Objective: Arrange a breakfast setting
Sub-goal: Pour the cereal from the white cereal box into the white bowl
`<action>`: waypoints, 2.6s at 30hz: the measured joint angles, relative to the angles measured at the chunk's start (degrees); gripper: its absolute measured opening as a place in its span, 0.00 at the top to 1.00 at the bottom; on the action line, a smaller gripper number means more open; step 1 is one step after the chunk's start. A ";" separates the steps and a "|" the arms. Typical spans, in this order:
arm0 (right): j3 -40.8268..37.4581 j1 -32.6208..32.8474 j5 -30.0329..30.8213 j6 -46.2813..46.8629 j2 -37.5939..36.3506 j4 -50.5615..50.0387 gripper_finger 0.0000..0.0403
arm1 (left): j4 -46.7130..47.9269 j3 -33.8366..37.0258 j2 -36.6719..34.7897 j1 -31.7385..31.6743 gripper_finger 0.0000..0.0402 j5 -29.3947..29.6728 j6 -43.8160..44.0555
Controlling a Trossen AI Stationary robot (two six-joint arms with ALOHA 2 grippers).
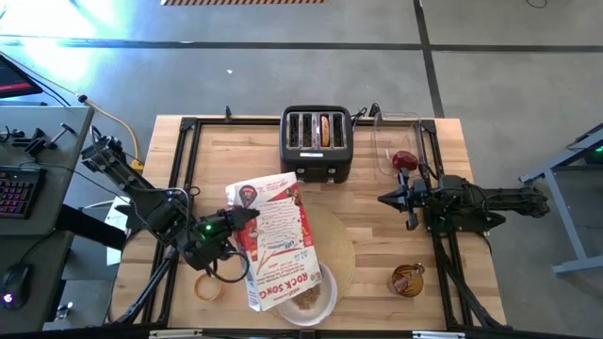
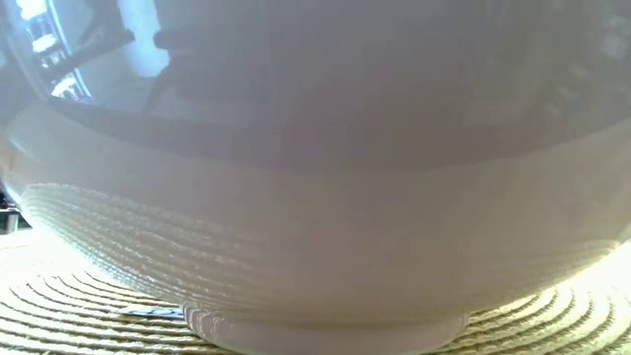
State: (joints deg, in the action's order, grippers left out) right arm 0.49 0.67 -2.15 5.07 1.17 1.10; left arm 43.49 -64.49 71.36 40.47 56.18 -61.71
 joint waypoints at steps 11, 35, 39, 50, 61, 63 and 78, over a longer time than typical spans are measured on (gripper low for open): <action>0.00 -0.02 -0.06 -0.01 0.00 -0.01 1.00 | -1.43 0.00 0.32 0.06 0.60 0.02 -2.93; -0.01 0.00 -0.24 -0.01 0.00 0.01 1.00 | -1.23 0.00 0.32 -0.68 0.60 -0.44 -0.49; 0.00 0.00 -0.24 -0.01 0.00 0.01 1.00 | 0.25 0.00 0.32 -0.66 0.60 -1.18 2.72; 0.00 0.00 -0.20 0.01 0.00 -0.01 1.00 | -1.33 0.00 0.32 -0.70 0.64 -2.47 0.85; -0.01 -0.01 0.00 0.00 0.00 0.00 1.00 | 1.89 0.00 0.32 -0.70 0.64 -3.54 9.11; 0.00 -0.02 0.00 0.01 0.00 -0.01 1.00 | 2.58 0.00 0.32 -0.70 0.64 -3.88 10.87; 0.00 -0.01 -0.08 0.01 0.00 -0.01 1.00 | 8.89 0.00 0.32 -0.70 0.64 -6.50 24.98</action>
State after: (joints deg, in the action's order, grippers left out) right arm 0.49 0.66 -2.23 5.08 1.17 1.08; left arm 52.38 -64.49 71.68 39.77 49.68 -36.73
